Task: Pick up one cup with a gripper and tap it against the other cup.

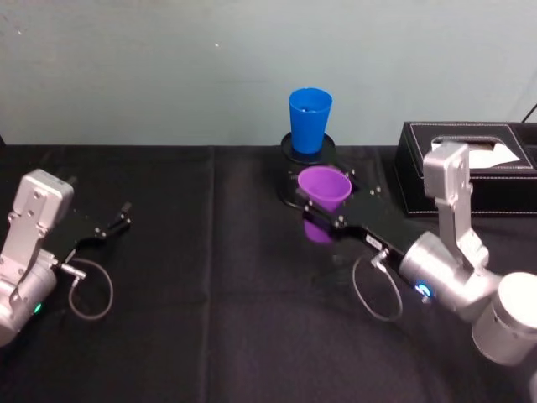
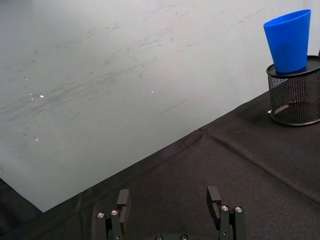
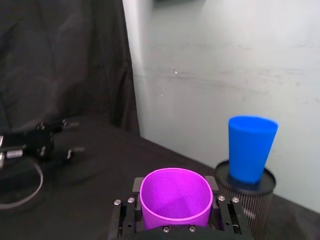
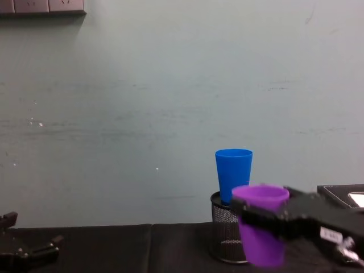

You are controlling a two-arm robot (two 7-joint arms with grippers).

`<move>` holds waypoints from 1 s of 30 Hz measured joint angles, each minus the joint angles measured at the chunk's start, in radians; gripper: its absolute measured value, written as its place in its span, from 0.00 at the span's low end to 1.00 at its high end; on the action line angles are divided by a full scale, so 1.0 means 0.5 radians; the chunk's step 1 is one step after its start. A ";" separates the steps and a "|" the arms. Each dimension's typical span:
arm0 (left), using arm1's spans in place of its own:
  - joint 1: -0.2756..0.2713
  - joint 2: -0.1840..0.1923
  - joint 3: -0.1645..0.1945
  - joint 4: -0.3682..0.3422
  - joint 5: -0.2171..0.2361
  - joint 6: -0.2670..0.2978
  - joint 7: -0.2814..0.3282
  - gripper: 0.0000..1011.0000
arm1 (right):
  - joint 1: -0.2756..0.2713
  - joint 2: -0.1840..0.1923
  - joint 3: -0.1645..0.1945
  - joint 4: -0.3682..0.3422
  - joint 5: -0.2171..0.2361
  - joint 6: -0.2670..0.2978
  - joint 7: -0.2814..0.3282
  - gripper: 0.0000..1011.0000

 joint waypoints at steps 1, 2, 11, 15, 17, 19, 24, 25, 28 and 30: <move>0.000 0.000 0.000 0.000 0.000 0.000 0.000 0.99 | -0.041 0.005 -0.001 -0.006 -0.022 -0.045 -0.013 0.73; 0.000 0.000 0.000 0.000 0.000 0.000 0.000 0.99 | -0.059 0.006 -0.001 -0.006 -0.035 -0.071 -0.018 0.73; 0.000 0.000 0.000 0.000 0.000 0.000 0.000 0.99 | -0.192 -0.038 0.009 0.075 -0.132 -0.282 -0.052 0.73; 0.000 0.000 0.000 0.000 0.000 0.000 0.000 0.99 | -0.216 -0.065 0.008 0.125 -0.178 -0.351 -0.060 0.73; 0.000 0.000 0.000 0.000 0.000 0.000 0.000 0.99 | -0.219 -0.084 0.010 0.160 -0.197 -0.382 -0.062 0.73; 0.000 0.000 0.000 0.000 0.000 0.000 0.000 0.99 | -0.219 -0.097 0.013 0.181 -0.208 -0.400 -0.062 0.73; 0.000 0.000 0.000 0.000 0.000 0.000 0.000 0.99 | -0.205 -0.144 0.037 0.255 -0.228 -0.443 -0.060 0.73; 0.000 0.000 0.000 0.000 0.000 0.000 0.000 0.99 | -0.205 -0.144 0.037 0.255 -0.228 -0.443 -0.060 0.73; 0.000 0.000 0.000 0.000 0.000 0.000 0.000 0.99 | -0.200 -0.165 0.053 0.291 -0.222 -0.448 -0.052 0.73; 0.000 0.000 0.000 0.000 0.000 0.000 0.000 0.99 | -0.199 -0.183 0.070 0.315 -0.210 -0.449 -0.045 0.73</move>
